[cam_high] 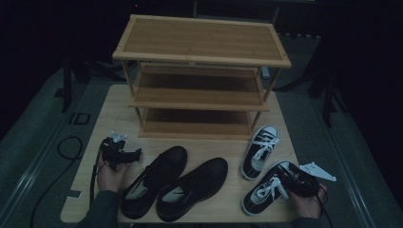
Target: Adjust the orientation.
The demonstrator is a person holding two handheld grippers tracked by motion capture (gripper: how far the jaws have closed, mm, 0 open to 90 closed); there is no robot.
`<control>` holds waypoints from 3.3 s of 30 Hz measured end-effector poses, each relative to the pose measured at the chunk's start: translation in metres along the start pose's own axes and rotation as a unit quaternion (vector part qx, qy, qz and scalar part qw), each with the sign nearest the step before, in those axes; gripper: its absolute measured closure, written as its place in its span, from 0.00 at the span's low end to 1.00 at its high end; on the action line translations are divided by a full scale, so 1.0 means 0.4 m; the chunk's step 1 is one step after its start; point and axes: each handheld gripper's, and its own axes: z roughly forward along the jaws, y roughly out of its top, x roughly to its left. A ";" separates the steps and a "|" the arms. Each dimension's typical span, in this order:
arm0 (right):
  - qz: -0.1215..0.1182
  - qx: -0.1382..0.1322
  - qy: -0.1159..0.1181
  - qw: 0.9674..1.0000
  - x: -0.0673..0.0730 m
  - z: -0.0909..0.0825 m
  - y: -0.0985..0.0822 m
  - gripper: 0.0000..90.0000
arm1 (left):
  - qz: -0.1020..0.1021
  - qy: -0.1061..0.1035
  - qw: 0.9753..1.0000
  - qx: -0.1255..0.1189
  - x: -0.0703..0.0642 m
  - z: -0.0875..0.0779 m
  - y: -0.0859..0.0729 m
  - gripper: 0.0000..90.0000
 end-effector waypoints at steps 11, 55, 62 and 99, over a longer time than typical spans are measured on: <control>-0.003 0.008 0.004 1.000 -0.001 0.002 0.005 0.43 | -0.008 0.006 1.000 0.000 0.001 0.000 0.000 0.07; 0.008 0.004 0.020 1.000 -0.011 0.002 0.003 0.41 | 0.024 -0.028 0.999 -0.004 0.026 -0.158 0.040 0.67; 0.011 0.003 0.024 1.000 -0.014 0.002 0.002 0.41 | 0.043 -0.054 0.998 -0.003 0.010 -0.185 0.058 0.62; 0.014 0.005 0.034 0.999 -0.016 0.003 0.003 0.37 | 0.122 -0.155 0.980 0.000 -0.065 -0.293 0.111 0.59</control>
